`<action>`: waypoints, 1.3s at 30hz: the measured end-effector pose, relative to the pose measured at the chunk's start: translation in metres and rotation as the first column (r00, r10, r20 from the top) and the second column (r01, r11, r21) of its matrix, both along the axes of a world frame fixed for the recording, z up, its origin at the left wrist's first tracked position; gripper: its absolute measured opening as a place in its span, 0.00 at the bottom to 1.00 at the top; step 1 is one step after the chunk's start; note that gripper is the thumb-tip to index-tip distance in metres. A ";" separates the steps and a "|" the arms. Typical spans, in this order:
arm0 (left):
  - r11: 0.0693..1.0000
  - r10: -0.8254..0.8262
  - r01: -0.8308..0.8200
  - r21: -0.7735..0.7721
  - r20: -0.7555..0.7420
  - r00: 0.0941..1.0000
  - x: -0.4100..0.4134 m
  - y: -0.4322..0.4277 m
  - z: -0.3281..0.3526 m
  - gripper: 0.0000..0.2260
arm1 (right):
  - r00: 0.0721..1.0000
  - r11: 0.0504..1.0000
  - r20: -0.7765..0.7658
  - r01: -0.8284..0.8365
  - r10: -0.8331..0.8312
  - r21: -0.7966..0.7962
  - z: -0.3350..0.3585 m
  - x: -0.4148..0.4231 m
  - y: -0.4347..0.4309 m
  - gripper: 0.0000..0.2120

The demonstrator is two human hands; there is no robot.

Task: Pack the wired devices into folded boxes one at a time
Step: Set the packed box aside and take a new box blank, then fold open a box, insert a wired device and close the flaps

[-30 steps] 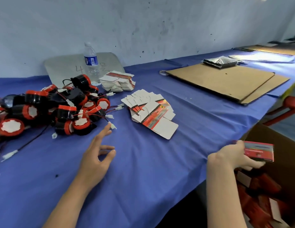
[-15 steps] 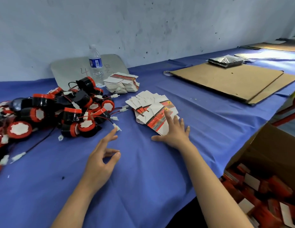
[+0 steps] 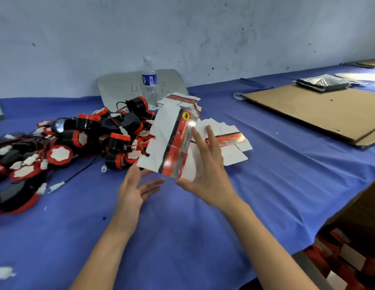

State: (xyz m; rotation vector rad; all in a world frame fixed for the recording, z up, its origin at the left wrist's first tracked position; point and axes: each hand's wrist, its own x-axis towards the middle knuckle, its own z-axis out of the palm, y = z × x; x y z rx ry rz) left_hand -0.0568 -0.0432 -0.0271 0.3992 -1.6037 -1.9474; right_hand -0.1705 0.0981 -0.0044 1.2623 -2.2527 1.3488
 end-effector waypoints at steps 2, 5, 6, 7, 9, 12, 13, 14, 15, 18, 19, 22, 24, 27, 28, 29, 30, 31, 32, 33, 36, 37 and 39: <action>0.958 0.003 0.033 0.284 -0.126 0.992 0.006 -0.010 0.006 0.23 | 0.988 0.987 -0.128 -0.067 0.087 0.147 -0.013 0.015 -0.024 0.53; 0.895 -0.029 0.114 0.430 -0.201 0.979 0.014 -0.022 0.013 0.21 | 0.947 0.981 -0.301 -0.059 0.113 0.183 -0.030 0.021 -0.035 0.50; 0.896 -0.051 0.134 0.424 -0.200 0.978 0.014 -0.023 0.013 0.19 | 0.941 0.985 -0.322 -0.046 0.100 0.169 -0.034 0.019 -0.033 0.49; 0.901 -0.071 0.147 0.409 -0.195 0.978 0.014 -0.025 0.013 0.17 | 0.942 0.987 -0.323 -0.037 0.086 0.155 -0.036 0.018 -0.031 0.49; 0.927 -0.058 0.117 0.357 -0.171 0.984 0.010 -0.022 0.013 0.15 | 0.955 0.987 -0.290 -0.018 0.063 0.157 -0.037 0.016 -0.026 0.50; 0.990 0.044 -0.032 0.137 -0.086 0.995 0.007 -0.015 0.012 0.20 | 0.969 0.986 -0.247 0.034 0.008 0.166 -0.035 0.015 -0.024 0.58; 0.995 0.101 -0.101 -0.001 -0.052 0.994 0.008 -0.013 0.013 0.22 | 0.970 0.985 -0.241 0.059 -0.018 0.162 -0.033 0.016 -0.025 0.59; 0.975 0.150 -0.152 -0.164 -0.028 0.988 0.009 -0.011 0.013 0.23 | 0.971 0.983 -0.236 0.088 -0.049 0.160 -0.032 0.017 -0.026 0.60; 0.933 0.178 -0.174 -0.314 -0.016 0.984 0.010 -0.010 0.012 0.25 | 0.970 0.980 -0.231 0.116 -0.076 0.164 -0.030 0.017 -0.026 0.61; 0.832 0.235 -0.203 -0.517 -0.004 0.972 0.009 -0.007 0.009 0.25 | 0.961 0.966 -0.260 0.149 -0.091 0.212 -0.029 0.021 -0.025 0.64; 0.822 0.256 -0.217 -0.526 0.001 0.967 0.009 -0.006 0.008 0.25 | 0.957 0.962 -0.277 0.150 -0.083 0.230 -0.028 0.022 -0.025 0.65; 0.793 0.303 -0.261 -0.551 -0.015 0.953 0.009 -0.001 0.007 0.23 | 0.954 0.953 -0.292 0.150 -0.069 0.265 -0.028 0.025 -0.025 0.66; 0.764 0.319 -0.285 -0.580 -0.045 0.947 0.009 0.001 0.006 0.22 | 0.948 0.949 -0.304 0.178 -0.094 0.261 -0.027 0.026 -0.025 0.65; 0.708 0.352 -0.306 -0.636 -0.057 0.934 0.008 -0.002 0.001 0.17 | 0.942 0.939 -0.317 0.207 -0.114 0.276 -0.026 0.026 -0.025 0.63; 0.690 0.373 -0.313 -0.653 -0.050 0.927 0.007 -0.003 -0.001 0.16 | 0.940 0.934 -0.326 0.206 -0.105 0.291 -0.026 0.026 -0.025 0.62; 0.671 0.398 -0.324 -0.667 -0.044 0.916 0.006 -0.003 -0.002 0.15 | 0.935 0.929 -0.341 0.208 -0.097 0.307 -0.027 0.026 -0.025 0.62; 0.647 0.425 -0.338 -0.683 -0.044 0.904 0.006 -0.004 -0.003 0.14 | 0.930 0.924 -0.356 0.215 -0.094 0.318 -0.027 0.026 -0.025 0.61; 0.615 0.453 -0.351 -0.706 -0.048 0.890 0.005 -0.004 -0.003 0.14 | 0.925 0.921 -0.366 0.224 -0.098 0.318 -0.028 0.026 -0.026 0.60; 0.576 0.479 -0.363 -0.733 -0.057 0.876 0.005 -0.004 -0.003 0.14 | 0.921 0.921 -0.374 0.235 -0.109 0.312 -0.029 0.027 -0.027 0.59; 0.546 0.498 -0.373 -0.750 -0.069 0.865 0.005 -0.003 -0.003 0.15 | 0.915 0.920 -0.385 0.252 -0.125 0.301 -0.030 0.027 -0.027 0.59; 0.592 0.516 -0.407 -0.696 -0.061 0.855 0.005 -0.002 -0.002 0.19 | 0.891 0.913 -0.424 0.299 -0.162 0.279 -0.033 0.026 -0.029 0.60; 0.614 0.521 -0.415 -0.671 -0.050 0.852 0.005 -0.001 -0.002 0.18 | 0.887 0.912 -0.432 0.302 -0.163 0.277 -0.034 0.025 -0.029 0.60; 0.626 0.541 -0.419 -0.657 -0.021 0.841 0.004 -0.002 -0.004 0.15 | 0.884 0.912 -0.439 0.304 -0.161 0.276 -0.034 0.024 -0.030 0.61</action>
